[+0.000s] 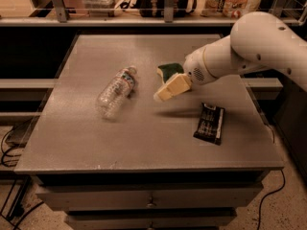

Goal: Pick sponge

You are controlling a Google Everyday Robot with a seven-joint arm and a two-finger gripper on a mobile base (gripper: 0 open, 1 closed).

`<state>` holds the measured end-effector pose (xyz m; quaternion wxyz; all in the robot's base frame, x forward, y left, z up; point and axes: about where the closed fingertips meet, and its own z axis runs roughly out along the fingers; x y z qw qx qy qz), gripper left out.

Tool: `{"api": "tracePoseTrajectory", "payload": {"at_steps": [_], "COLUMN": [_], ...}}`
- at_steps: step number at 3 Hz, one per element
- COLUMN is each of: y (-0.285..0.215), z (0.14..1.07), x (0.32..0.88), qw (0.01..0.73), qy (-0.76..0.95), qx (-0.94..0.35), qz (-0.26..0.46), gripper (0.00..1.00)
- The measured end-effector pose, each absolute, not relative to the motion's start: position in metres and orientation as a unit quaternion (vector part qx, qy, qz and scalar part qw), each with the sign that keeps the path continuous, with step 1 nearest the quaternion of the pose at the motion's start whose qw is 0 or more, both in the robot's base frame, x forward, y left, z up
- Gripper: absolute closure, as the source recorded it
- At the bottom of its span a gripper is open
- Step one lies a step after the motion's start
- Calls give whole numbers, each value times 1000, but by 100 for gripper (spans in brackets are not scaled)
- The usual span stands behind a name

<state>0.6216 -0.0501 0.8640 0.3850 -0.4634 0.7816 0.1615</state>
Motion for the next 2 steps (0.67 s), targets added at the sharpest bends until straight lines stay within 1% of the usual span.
{"api": "tracePoseTrajectory", "payload": {"at_steps": [1,2], "y": [-45,-48], "z": [842,828], "x": [633,641], "qw": [375,368], "qy": [792,804], "qx": [-452,-436], "qz": [166,168], "gripper": [18,41]}}
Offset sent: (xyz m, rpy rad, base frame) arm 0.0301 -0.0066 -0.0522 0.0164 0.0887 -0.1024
